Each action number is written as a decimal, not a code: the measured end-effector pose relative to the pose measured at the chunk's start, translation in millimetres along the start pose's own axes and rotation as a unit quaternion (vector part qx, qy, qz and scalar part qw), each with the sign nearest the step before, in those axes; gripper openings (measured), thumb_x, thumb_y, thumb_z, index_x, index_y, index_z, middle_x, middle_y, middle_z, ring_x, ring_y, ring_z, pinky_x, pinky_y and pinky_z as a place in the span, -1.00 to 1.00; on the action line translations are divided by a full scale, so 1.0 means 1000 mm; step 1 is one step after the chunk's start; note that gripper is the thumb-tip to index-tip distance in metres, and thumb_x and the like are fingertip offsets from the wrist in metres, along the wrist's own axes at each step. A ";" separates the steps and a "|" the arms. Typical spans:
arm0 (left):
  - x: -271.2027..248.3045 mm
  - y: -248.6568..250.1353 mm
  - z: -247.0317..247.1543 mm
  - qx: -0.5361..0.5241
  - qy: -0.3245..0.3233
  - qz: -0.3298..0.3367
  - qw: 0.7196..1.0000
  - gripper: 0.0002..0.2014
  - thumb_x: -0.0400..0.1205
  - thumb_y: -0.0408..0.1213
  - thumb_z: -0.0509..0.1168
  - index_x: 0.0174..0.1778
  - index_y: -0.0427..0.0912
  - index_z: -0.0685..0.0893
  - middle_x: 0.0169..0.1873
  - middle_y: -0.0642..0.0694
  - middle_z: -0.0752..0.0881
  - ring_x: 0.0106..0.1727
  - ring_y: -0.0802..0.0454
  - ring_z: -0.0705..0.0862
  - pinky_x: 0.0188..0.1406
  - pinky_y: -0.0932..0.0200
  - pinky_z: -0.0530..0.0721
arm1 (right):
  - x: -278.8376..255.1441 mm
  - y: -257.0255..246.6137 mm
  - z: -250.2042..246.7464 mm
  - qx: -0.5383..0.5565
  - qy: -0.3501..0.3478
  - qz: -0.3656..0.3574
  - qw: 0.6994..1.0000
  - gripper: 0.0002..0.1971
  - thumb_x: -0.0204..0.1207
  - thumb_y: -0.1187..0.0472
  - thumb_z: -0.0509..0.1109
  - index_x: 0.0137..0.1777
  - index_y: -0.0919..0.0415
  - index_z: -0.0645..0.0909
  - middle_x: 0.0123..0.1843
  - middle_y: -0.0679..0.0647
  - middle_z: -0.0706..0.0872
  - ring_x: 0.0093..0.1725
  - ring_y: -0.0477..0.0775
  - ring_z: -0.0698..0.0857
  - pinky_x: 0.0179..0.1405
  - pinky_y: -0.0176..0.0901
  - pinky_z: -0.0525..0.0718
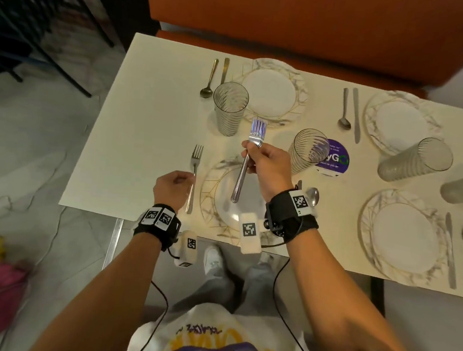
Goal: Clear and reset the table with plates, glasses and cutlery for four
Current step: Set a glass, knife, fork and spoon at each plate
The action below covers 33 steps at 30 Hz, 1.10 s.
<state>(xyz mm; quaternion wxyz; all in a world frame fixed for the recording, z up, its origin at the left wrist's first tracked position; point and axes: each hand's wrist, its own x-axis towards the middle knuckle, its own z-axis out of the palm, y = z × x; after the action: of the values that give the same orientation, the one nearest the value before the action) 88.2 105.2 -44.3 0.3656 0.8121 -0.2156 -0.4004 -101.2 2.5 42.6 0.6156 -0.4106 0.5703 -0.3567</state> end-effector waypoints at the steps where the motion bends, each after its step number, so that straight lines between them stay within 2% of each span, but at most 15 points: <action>1: 0.003 -0.003 -0.001 0.018 0.000 -0.006 1.000 -0.84 0.61 -0.27 0.49 -0.22 0.10 0.85 -0.27 -0.03 0.85 -0.17 -0.12 0.79 0.08 -0.01 0.83 | 0.000 0.002 -0.001 -0.002 0.002 0.002 1.000 -0.88 0.63 0.27 0.47 0.01 0.24 0.84 -0.23 0.13 0.79 -0.31 0.01 0.64 -0.32 -0.22 0.63; 3: 0.007 -0.005 -0.003 0.051 -0.001 -0.009 0.999 -0.90 0.61 -0.24 0.49 -0.17 0.06 0.87 -0.20 -0.04 0.87 -0.05 -0.15 0.84 0.15 0.05 0.80 | -0.001 0.005 -0.002 -0.005 0.006 0.006 1.000 -0.88 0.63 0.28 0.46 0.01 0.26 0.83 -0.23 0.13 0.79 -0.30 0.00 0.64 -0.31 -0.22 0.63; 5: 0.008 -0.007 -0.003 0.078 0.001 -0.015 0.997 -0.93 0.63 -0.24 0.49 -0.09 -0.04 0.90 -0.15 -0.07 0.89 0.00 -0.12 0.84 0.13 0.14 0.75 | 0.000 0.007 -0.003 -0.005 0.007 0.008 1.000 -0.87 0.64 0.28 0.45 0.03 0.28 0.83 -0.22 0.14 0.79 -0.30 0.00 0.65 -0.30 -0.22 0.62; 10: 0.009 -0.012 -0.003 0.082 -0.005 -0.020 0.996 -0.94 0.61 -0.29 0.57 -0.18 -0.11 0.87 -0.26 -0.15 0.88 -0.25 -0.10 0.86 0.04 0.00 0.88 | 0.001 0.012 0.000 -0.008 0.009 0.017 1.000 -0.85 0.65 0.28 0.44 0.07 0.30 0.82 -0.22 0.12 0.79 -0.33 -0.06 0.65 -0.28 -0.23 0.64; 17: 0.010 -0.016 -0.003 0.109 0.001 -0.003 0.994 -0.90 0.57 -0.27 0.61 -0.26 -0.06 0.87 -0.32 -0.10 0.87 -0.22 -0.11 0.88 0.07 -0.07 0.88 | 0.001 0.014 0.002 -0.016 0.002 0.026 1.000 -0.87 0.65 0.26 0.45 0.03 0.25 0.83 -0.22 0.11 0.79 -0.32 -0.05 0.64 -0.28 -0.23 0.65; 26: 0.004 -0.013 -0.005 0.099 0.004 -0.001 0.995 -0.98 0.57 -0.38 0.59 -0.14 -0.20 0.91 -0.26 -0.14 0.88 -0.22 -0.11 0.88 0.05 -0.01 0.88 | 0.001 0.019 0.000 -0.029 0.000 0.030 0.999 -0.85 0.64 0.23 0.47 0.04 0.28 0.83 -0.21 0.11 0.80 -0.31 -0.03 0.64 -0.26 -0.20 0.65; 30: 0.004 -0.013 -0.006 0.117 0.001 0.002 0.993 -0.99 0.57 -0.33 0.60 -0.13 -0.17 0.91 -0.28 -0.12 0.88 -0.22 -0.08 0.88 0.11 -0.01 0.87 | 0.001 0.021 -0.003 -0.038 0.002 0.031 0.999 -0.85 0.63 0.21 0.48 -0.01 0.28 0.83 -0.21 0.13 0.80 -0.30 -0.01 0.64 -0.23 -0.17 0.65; 33: 0.003 -0.007 -0.011 0.172 0.015 0.025 0.985 -0.93 0.61 -0.26 0.56 -0.11 -0.18 0.93 -0.27 -0.13 0.88 -0.21 -0.06 0.83 0.09 0.06 0.83 | -0.002 0.020 -0.005 -0.041 0.002 0.030 0.999 -0.86 0.63 0.21 0.47 -0.03 0.26 0.84 -0.20 0.13 0.81 -0.30 0.00 0.64 -0.23 -0.17 0.65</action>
<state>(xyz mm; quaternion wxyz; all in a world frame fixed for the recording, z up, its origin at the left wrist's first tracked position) 98.9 112.0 -46.5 0.2332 0.8631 -0.2960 -0.3362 -107.4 11.5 24.9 0.6070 -0.4176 0.5980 -0.3154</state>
